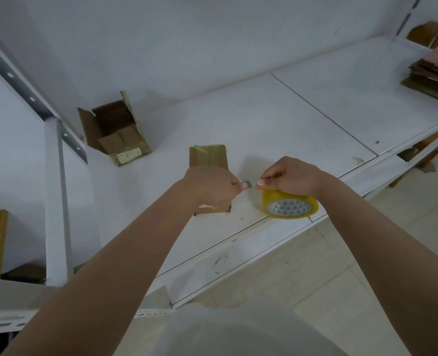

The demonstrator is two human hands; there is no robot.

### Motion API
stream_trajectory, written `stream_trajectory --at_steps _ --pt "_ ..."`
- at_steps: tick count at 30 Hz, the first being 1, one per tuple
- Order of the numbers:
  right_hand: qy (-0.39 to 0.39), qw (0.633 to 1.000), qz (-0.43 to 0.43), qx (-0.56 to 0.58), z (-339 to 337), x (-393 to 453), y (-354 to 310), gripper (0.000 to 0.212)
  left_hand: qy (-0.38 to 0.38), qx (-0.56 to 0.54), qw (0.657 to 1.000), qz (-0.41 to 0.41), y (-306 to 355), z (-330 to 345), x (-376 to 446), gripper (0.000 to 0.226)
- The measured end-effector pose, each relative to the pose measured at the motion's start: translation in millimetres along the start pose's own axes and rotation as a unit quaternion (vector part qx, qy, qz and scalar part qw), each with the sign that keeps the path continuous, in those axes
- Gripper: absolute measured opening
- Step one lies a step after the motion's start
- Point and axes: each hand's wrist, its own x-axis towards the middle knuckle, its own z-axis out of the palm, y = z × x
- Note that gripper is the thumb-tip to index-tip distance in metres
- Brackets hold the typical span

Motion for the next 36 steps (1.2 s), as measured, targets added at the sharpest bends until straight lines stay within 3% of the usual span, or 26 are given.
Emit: stream_trajectory --at_steps 7,10,12,14,17,21,25,30,34,36 --pt "0.041 0.999 0.015 0.014 2 -4 0 0.015 0.01 0.121 0.992 -0.043 18 5 9 0.055" --pt "0.05 0.997 0.048 0.021 0 -9 9 0.015 -0.027 -0.056 0.998 -0.019 -2 1 3 0.053" --pt "0.056 0.996 0.065 0.003 -1 -12 15 0.016 -0.019 -0.236 0.972 -0.005 -18 0 -4 0.046" --pt "0.068 0.995 0.075 0.005 -1 -12 18 0.016 0.036 -0.319 0.947 -0.026 -22 4 -6 0.041" --pt "0.079 0.994 0.074 0.014 1 -8 16 0.016 0.121 -0.178 0.971 -0.104 -10 19 4 0.037" --pt "0.081 0.994 0.069 0.001 5 -4 13 0.017 0.194 -0.062 0.958 -0.201 15 34 7 0.034" --pt "0.089 0.993 0.071 0.007 5 -4 15 0.017 0.203 -0.041 0.956 -0.208 23 39 7 0.042" --pt "0.093 0.993 0.071 0.006 6 -4 16 0.015 0.236 -0.103 0.936 -0.24 20 28 4 0.086" --pt "0.11 0.991 0.069 0.031 6 -4 18 0.014 0.2 -0.027 0.949 -0.243 14 24 5 0.068" --pt "0.142 0.985 0.067 0.066 4 -4 19 0.013 0.185 0.011 0.963 -0.194 4 22 -1 0.054"
